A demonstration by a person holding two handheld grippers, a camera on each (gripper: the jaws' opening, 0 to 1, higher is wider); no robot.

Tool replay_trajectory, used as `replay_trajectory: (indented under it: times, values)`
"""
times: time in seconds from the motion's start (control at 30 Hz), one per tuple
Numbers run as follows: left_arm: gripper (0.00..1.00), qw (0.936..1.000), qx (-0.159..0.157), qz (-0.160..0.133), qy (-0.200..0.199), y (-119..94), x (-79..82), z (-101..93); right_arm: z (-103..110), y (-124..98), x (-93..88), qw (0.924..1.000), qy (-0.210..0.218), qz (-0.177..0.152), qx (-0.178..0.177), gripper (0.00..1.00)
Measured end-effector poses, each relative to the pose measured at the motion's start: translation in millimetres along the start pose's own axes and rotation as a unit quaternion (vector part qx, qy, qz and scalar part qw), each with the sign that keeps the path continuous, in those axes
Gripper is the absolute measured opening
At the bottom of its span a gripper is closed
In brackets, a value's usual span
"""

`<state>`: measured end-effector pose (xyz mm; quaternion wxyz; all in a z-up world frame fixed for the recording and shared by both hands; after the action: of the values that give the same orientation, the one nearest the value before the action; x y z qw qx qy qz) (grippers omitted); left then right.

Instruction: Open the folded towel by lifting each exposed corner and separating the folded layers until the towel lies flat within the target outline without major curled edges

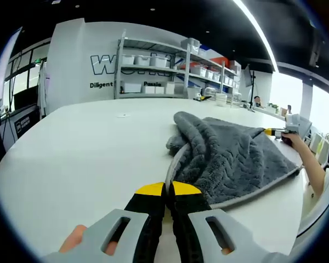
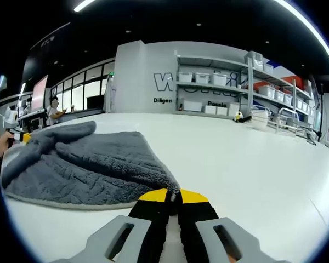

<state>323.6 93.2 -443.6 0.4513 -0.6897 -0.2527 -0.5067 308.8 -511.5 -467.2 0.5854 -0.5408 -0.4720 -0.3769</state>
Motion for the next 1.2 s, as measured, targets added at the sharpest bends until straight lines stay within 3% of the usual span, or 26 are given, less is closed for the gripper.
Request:
replay_trajectory:
  times: [0.67,1.2]
  values:
    - [0.03,1.0,0.0,-0.002,-0.004,0,0.5,0.9,-13,-4,-1.4,0.9986,0.019,0.002,-0.049,0.02]
    - [0.03,0.9999,0.007,-0.001,-0.01,-2,-0.4,4.5,-25,-11,-3.8,0.9933,0.043,0.003,-0.108,0.02]
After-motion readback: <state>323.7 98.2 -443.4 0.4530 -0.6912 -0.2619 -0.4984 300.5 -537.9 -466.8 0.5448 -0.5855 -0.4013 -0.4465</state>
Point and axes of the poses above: the point that each gripper's makers call its tool centre point, and the gripper's own axes: y roughly forward along the fingers, z roughly to its left, x roughly out of its top, the point moved 10 cm from there along -y, roughly backward along the fingers, and after that the axes turned 1 degree about x, right-handed, at the moved point
